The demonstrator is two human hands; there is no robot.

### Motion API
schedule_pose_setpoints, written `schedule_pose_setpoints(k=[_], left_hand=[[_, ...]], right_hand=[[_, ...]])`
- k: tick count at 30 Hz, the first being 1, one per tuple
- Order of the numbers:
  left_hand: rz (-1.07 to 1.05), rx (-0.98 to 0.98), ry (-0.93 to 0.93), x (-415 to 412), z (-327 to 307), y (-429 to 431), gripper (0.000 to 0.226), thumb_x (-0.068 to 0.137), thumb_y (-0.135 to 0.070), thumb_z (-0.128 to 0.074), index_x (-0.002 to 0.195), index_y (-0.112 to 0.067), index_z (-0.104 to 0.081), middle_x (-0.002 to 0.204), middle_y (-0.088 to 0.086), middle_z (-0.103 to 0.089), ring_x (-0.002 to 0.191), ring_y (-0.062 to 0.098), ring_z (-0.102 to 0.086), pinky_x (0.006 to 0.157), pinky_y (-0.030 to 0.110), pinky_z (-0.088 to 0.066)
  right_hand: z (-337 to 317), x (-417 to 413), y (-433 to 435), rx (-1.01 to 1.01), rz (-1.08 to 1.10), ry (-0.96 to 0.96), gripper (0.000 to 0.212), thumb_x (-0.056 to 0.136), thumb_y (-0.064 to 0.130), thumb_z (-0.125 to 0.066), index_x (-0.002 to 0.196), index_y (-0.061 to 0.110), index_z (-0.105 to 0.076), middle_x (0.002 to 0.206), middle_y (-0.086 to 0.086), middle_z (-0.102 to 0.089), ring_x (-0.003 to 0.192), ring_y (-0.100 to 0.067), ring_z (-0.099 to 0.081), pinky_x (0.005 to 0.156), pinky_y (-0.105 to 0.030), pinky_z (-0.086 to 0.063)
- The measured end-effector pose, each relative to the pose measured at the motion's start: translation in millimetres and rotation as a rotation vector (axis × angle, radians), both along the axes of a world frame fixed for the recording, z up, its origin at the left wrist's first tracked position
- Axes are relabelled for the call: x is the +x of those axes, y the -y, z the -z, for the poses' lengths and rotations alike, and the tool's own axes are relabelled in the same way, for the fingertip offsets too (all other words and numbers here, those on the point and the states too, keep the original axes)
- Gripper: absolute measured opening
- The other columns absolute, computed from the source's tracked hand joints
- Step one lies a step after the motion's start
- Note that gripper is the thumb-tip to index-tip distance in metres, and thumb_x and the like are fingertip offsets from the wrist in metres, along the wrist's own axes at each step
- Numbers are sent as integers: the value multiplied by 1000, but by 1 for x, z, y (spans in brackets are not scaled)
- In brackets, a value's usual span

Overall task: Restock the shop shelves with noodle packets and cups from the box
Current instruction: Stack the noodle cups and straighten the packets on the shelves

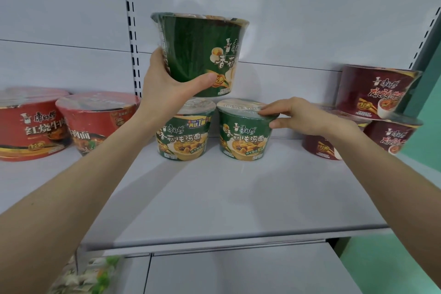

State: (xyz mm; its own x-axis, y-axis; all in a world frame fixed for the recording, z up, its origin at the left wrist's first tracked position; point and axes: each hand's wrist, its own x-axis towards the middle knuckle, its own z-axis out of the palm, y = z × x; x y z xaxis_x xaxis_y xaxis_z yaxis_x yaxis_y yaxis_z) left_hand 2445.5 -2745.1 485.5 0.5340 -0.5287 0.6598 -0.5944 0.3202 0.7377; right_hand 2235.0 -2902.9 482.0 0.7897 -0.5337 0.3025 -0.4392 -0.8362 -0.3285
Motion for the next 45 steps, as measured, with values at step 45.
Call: schedule_pose_setpoints(k=[45], left_hand=[[416, 83, -147, 10, 2, -15, 71, 55, -58, -74, 115, -26, -53, 98, -10, -71, 88, 7, -69, 79, 27, -56]], right_hand=[[-85, 47, -60, 344, -373, 733, 36, 50, 51, -82, 74, 28, -69, 84, 5, -65, 78, -8, -65, 72, -29, -56]])
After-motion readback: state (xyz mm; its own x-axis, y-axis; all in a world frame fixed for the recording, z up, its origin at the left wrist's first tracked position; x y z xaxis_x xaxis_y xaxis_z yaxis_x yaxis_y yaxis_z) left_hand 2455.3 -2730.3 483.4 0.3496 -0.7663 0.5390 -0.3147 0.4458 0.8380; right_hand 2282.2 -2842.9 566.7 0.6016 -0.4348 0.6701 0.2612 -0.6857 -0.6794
